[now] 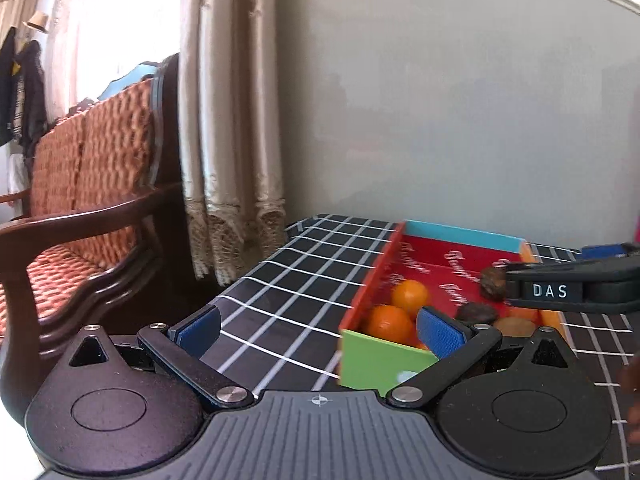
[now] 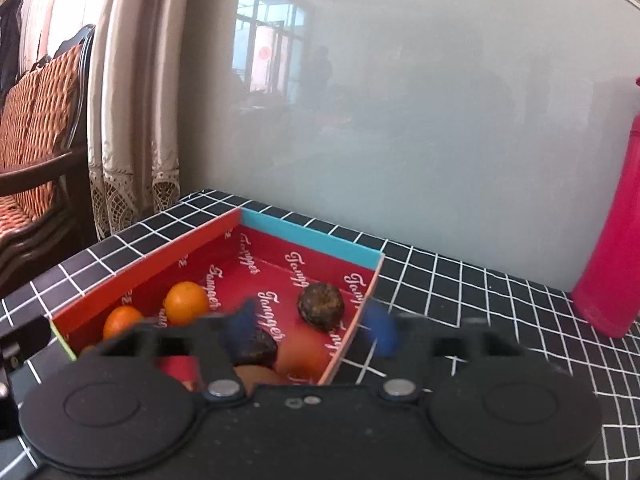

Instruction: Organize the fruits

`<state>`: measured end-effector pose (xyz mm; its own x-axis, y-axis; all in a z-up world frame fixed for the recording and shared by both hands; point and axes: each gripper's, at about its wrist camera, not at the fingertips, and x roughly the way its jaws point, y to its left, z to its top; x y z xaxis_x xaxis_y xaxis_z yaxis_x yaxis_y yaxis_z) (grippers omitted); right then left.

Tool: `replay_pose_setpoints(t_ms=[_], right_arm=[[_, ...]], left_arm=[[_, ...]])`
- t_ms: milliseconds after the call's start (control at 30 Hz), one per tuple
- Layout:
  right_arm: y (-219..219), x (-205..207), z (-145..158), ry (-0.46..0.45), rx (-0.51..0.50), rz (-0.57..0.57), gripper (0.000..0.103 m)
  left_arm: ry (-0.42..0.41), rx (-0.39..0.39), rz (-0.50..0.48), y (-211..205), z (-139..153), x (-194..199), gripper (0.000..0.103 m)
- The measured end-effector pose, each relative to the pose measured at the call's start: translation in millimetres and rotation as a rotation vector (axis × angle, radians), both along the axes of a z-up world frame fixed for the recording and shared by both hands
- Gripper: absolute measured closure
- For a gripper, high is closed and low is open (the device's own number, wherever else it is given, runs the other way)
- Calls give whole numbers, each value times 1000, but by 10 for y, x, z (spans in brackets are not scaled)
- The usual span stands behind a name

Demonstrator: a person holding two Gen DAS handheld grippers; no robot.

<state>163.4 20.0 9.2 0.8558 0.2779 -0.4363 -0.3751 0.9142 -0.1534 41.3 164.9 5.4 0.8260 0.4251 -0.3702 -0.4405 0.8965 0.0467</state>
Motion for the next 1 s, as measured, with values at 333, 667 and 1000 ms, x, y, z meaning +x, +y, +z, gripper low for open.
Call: replay_pose_setpoints(t_ms=[333,667,1000], right_arm=[[-968,-773,81,-58,0,-144,0],[-1707,-1520,66,-84,80,-258,0],[-1867,-1537,-5,-92,122,-301,0]], left_arm=[[-4,8,-148,-504,138,-217,0],[42,48,-249,-980,143,-613,0],[-8,39,-262,-1085,96,-687,0]])
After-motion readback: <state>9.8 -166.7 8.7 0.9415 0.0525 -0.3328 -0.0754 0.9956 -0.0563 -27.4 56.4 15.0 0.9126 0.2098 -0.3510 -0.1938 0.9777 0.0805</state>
